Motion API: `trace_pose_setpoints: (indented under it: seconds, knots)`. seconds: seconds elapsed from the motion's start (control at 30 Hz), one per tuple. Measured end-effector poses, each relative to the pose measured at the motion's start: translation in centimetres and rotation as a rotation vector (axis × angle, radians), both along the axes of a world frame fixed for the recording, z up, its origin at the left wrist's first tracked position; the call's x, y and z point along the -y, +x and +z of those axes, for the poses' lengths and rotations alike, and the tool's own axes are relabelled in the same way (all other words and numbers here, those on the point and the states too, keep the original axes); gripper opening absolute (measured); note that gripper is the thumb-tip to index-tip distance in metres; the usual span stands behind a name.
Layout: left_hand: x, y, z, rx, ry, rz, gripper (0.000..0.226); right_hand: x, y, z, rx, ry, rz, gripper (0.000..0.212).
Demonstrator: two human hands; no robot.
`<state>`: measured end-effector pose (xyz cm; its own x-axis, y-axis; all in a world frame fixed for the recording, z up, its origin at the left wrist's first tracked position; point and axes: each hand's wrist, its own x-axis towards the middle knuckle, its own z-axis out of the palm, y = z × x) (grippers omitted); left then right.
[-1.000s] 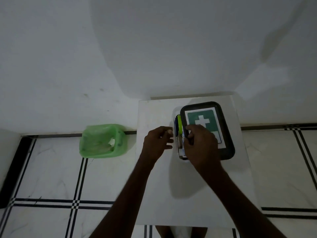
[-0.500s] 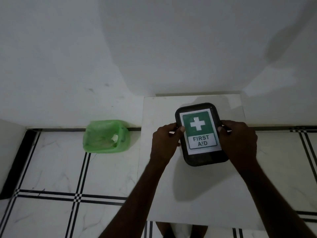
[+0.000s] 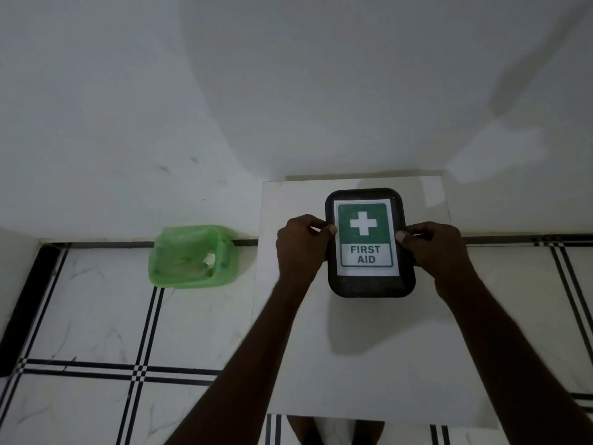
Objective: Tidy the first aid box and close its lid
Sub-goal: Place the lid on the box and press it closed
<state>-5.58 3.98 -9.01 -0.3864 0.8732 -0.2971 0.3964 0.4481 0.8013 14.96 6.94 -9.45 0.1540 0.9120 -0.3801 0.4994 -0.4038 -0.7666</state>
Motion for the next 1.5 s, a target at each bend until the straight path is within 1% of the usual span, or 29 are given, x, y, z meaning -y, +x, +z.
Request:
trace_pose_setpoints:
  seconds: [0.1,0.2,0.27,0.33,0.37,0.47,0.53,0.6,0.7,0.87,0.97,1.0,1.07,1.13,1.17,1.23,1.3,1.37,1.5]
  knots:
    - [-0.2,-0.1,-0.2,0.141,-0.061,0.027,0.024,-0.3,0.1,-0.3,-0.090,-0.074,-0.019,0.019]
    - [0.3,0.0,-0.2,0.183,-0.060,0.054,0.024,-0.1,-0.1,0.0,-0.078,-0.052,-0.035,0.023]
    - [0.9,0.1,-0.1,0.276,-0.075,0.077,0.025,0.6,0.3,0.4,-0.119,-0.062,-0.061,0.026]
    - [2.2,-0.1,0.2,0.418,-0.123,0.098,0.030,2.0,1.0,0.8,-0.214,-0.129,-0.090,0.031]
    - [3.3,-0.3,0.1,0.477,-0.164,0.098,0.033,3.0,1.3,0.9,-0.274,-0.195,-0.103,0.035]
    - [6.7,-0.6,-0.4,0.592,-0.290,0.053,0.041,6.1,1.9,0.6,-0.435,-0.374,-0.134,0.044]
    - [7.9,-0.2,-0.8,0.670,-0.285,0.082,0.039,7.2,2.0,0.3,-0.501,-0.372,-0.162,0.042]
    - [8.0,0.2,-1.1,0.676,-0.234,0.155,0.034,7.4,1.7,0.3,-0.542,-0.337,-0.196,0.038]
    - [7.6,0.6,-1.2,0.661,-0.188,0.217,0.029,7.0,1.4,0.3,-0.549,-0.319,-0.235,0.034]
    - [7.6,0.9,-1.0,0.658,-0.201,0.225,0.031,6.8,1.1,0.2,-0.533,-0.318,-0.273,0.030]
    - [7.0,0.1,-0.7,0.692,-0.294,0.146,0.039,6.2,1.6,0.5,-0.462,-0.377,-0.173,0.036]
    - [6.6,-0.3,-0.6,0.651,-0.320,0.102,0.042,5.6,1.9,0.7,-0.420,-0.410,-0.102,0.041]
    - [5.1,-0.8,-0.6,0.549,-0.307,0.039,0.051,3.7,2.2,1.4,-0.283,-0.448,0.065,0.050]
    - [3.2,-1.0,-0.3,0.546,-0.236,0.031,0.052,1.4,1.9,2.0,-0.154,-0.370,0.142,0.053]
    - [2.1,-1.1,-0.1,0.574,-0.201,0.035,0.049,0.3,1.5,2.3,-0.135,-0.304,0.133,0.053]
    - [-0.1,-1.1,0.1,0.598,-0.170,0.044,0.046,-1.8,0.6,2.5,-0.229,-0.224,0.035,0.050]
    - [-1.9,-1.1,0.0,0.572,-0.160,0.058,0.046,-3.7,-0.3,2.3,-0.347,-0.219,-0.063,0.047]
    - [-3.4,-1.0,-0.3,0.554,-0.149,0.077,0.047,-5.2,-0.8,1.8,-0.368,-0.217,-0.093,0.048]
    - [-5.6,-1.1,-0.7,0.510,-0.139,0.112,0.045,-7.2,-1.4,0.7,-0.346,-0.218,-0.138,0.051]
